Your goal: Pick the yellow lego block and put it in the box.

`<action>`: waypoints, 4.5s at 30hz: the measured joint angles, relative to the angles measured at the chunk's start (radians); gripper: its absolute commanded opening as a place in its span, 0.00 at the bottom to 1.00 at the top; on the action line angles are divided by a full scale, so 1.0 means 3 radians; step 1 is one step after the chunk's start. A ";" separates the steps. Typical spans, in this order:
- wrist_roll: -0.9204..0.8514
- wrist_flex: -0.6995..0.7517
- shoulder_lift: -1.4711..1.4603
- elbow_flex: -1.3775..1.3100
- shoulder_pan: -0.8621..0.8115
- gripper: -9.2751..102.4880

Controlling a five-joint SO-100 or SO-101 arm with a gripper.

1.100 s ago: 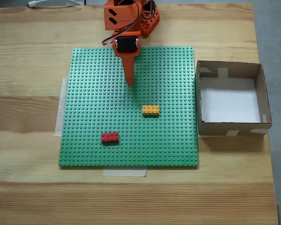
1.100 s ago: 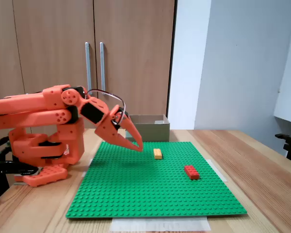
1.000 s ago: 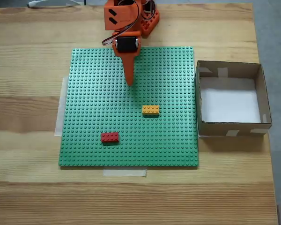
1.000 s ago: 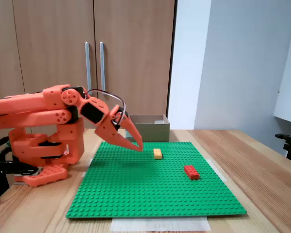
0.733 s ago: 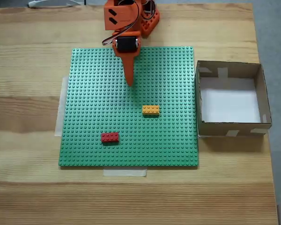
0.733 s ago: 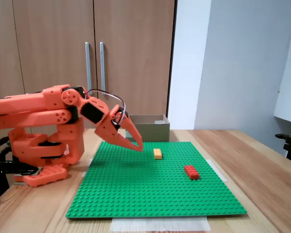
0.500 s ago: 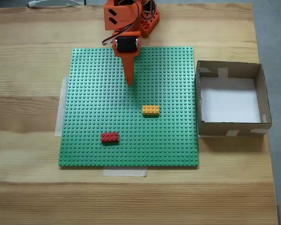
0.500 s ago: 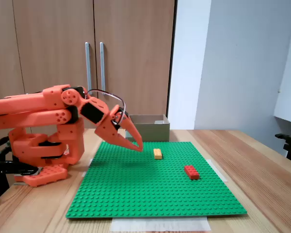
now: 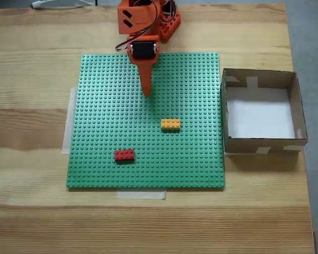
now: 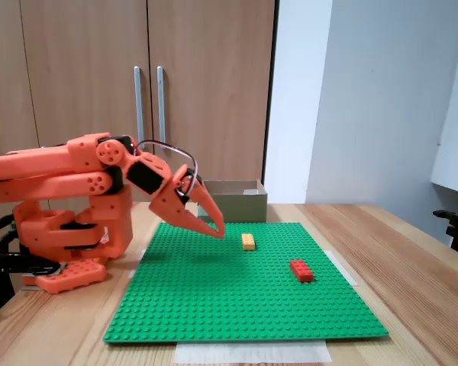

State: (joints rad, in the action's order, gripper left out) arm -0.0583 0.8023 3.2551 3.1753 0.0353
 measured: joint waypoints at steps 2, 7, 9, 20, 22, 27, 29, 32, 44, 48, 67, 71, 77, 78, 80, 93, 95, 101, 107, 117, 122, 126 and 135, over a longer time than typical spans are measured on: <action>0.0000 0.0000 0.0000 0.0000 0.0000 0.07; 0.0000 0.0000 0.0000 0.0000 0.0000 0.07; 0.0000 0.0000 0.0000 0.0000 0.0000 0.07; 0.0000 0.0000 0.0000 0.0000 0.0000 0.07; 0.0000 0.0000 0.0000 0.0000 0.0000 0.07; 0.0000 0.0000 0.0000 0.0000 0.0000 0.07; 0.0000 0.0000 0.0000 0.0000 0.0000 0.07; 0.0000 0.0000 0.0000 0.0000 0.0000 0.07; 0.0000 0.0000 0.0000 0.0000 0.0000 0.07; 0.0000 0.0000 0.0000 0.0000 0.0000 0.07; 0.0000 0.0000 0.0000 0.0000 0.0000 0.07; 0.0000 0.0000 0.0000 0.0000 0.0000 0.07; 0.0000 0.0000 0.0000 0.0000 0.0000 0.07; 0.0000 0.0000 0.0000 0.0000 0.0000 0.07; 0.0000 0.0000 0.0000 0.0000 0.0000 0.07; 0.0000 0.0000 0.0000 0.0000 0.0000 0.07; 0.0000 0.0000 0.0000 0.0000 0.0000 0.07; 0.0000 0.0000 0.0000 0.0000 0.0000 0.07; 0.0000 0.0000 0.0000 0.0000 0.0000 0.07; 0.0000 0.0000 0.0000 0.0000 -0.0005 0.07; 0.0031 -0.0005 0.0000 0.0000 -0.0005 0.07; 0.0092 -0.0026 -0.0010 0.0000 -0.0005 0.07; 0.0128 0.0169 -0.0808 -0.0588 -0.0015 0.07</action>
State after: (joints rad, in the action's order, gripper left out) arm -0.0199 0.8529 3.0127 2.9989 0.0307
